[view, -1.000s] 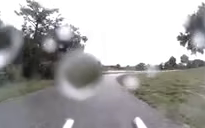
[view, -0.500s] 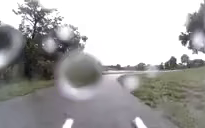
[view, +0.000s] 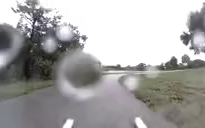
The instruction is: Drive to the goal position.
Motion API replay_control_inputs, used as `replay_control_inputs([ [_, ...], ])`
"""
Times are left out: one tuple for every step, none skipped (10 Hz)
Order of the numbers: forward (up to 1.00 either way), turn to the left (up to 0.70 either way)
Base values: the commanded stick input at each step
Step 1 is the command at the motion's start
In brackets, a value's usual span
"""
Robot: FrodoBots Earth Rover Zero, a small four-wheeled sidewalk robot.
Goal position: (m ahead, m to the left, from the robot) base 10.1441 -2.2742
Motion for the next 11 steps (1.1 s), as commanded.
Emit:
replay_control_inputs([
  [0.7,0.0],
  [0.7,0.0],
  [0.7,0.0],
  [0.7,0.0],
  [0.7,0.0],
  [0.7,0.0],
  [0.7,0.0],
  [0.7,0.0],
  [0.7,0.0],
  [0.7,0.0],
  [0.7,0.0],
])
